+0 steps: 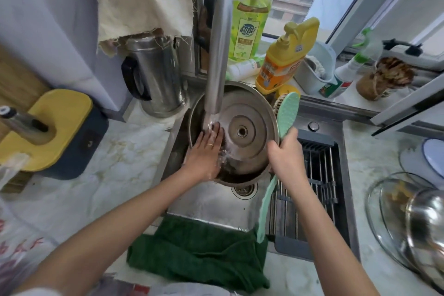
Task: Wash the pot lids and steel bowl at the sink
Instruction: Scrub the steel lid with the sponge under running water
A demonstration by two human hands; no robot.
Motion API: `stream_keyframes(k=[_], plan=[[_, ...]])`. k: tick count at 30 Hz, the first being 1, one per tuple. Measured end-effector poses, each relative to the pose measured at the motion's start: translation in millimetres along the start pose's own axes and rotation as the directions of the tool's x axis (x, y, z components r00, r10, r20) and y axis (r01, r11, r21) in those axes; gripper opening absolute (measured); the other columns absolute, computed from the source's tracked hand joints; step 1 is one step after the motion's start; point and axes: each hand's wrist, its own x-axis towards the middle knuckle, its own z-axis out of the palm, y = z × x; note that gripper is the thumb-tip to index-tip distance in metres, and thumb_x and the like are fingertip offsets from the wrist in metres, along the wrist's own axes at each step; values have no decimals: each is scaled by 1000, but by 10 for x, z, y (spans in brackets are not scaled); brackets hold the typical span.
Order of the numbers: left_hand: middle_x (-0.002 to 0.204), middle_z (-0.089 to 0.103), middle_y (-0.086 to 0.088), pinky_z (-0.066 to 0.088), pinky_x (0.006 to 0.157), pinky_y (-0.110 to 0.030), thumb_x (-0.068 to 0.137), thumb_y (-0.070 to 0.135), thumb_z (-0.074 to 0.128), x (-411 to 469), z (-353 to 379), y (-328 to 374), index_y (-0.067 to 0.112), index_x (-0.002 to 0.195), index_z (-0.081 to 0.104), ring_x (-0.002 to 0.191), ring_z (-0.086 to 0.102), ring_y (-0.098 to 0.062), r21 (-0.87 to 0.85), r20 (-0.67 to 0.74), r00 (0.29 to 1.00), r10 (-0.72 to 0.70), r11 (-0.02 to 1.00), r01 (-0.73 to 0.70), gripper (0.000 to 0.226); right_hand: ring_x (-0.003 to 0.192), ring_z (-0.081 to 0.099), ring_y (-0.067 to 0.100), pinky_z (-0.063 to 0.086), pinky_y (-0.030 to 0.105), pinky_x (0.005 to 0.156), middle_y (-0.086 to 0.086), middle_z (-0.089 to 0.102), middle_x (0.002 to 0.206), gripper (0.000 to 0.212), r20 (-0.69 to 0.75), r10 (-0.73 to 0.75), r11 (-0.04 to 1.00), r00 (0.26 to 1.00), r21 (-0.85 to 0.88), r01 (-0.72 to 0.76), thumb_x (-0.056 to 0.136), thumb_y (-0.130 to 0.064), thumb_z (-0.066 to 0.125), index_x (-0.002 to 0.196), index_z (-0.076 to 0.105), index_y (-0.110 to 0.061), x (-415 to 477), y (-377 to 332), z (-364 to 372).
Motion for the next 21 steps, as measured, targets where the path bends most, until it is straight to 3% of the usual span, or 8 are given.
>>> stream_keyframes(k=[3, 5, 7, 8, 11, 14, 17, 21], plan=[[159, -18, -11, -13, 117, -38, 98, 28, 19, 206, -50, -89, 4, 145, -23, 148, -11, -27, 283, 45, 993, -106, 955, 89, 67, 65, 48, 15, 32, 33, 51, 1, 48, 77, 21, -34, -39, 994, 999, -100, 35, 90, -11, 49, 104, 35, -6, -32, 7, -14], [160, -11, -16, -17, 115, -38, 95, 23, 7, 288, -93, -46, -2, 144, -21, 149, -9, -28, 328, 73, 981, -180, 933, 147, 62, 67, 50, 23, 31, 33, 52, 5, 51, 79, 20, -54, -21, 994, 998, -105, 15, 91, -11, 48, 104, 33, -6, -19, 39, 11], [159, -14, -18, -14, 116, -40, 100, 29, 13, 310, -75, 153, -2, 147, -18, 148, -11, -30, 257, 219, 940, -262, 945, 203, 64, 74, 53, 28, 33, 33, 58, 9, 54, 86, 21, -80, 35, 997, 996, -65, -41, 91, -11, 47, 106, 33, -6, 14, 82, 58], [158, -15, -19, -11, 117, -40, 102, 34, 19, 280, -33, 273, -1, 148, -15, 148, -11, -30, 135, 301, 916, -264, 963, 233, 67, 78, 55, 30, 34, 33, 62, 11, 55, 89, 23, -91, 65, 997, 994, -36, -68, 91, -11, 47, 108, 33, -5, 31, 91, 85], [160, -6, -18, -3, 119, -34, 105, 38, 21, 99, 29, 444, 2, 152, -3, 149, -4, -27, -169, 490, 872, -2, 981, 97, 65, 81, 55, 32, 35, 33, 64, 12, 56, 92, 25, -104, 104, 994, 989, -5, -105, 91, -11, 48, 110, 34, -4, 76, 118, 81], [162, -6, -7, -9, 119, -37, 105, 38, 16, 73, 4, 120, 14, 154, -2, 149, -7, -21, 73, 415, 907, 75, 991, -115, 58, 77, 53, 28, 32, 33, 58, 5, 51, 85, 22, -40, 101, 993, 994, -57, -103, 91, -11, 48, 106, 33, -5, 84, 169, -28], [161, -9, -10, -19, 113, -38, 104, 30, 16, 235, -55, -179, 7, 151, -9, 148, -11, -23, 428, 209, 977, 46, 894, -133, 58, 74, 53, 27, 39, 33, 57, 8, 50, 87, 22, 63, 104, 982, 993, -162, -92, 91, -14, 48, 104, 33, -5, 82, 190, -102], [161, -8, -16, -20, 112, -39, 100, 31, 22, 299, -51, -121, 1, 146, -16, 148, -10, -27, 407, 123, 992, 4, 912, -54, 66, 61, 55, 25, 37, 23, 36, 10, 49, 85, 21, 131, 197, 979, 972, -68, -190, 92, -14, 47, 106, 35, -5, 140, 254, -92]])
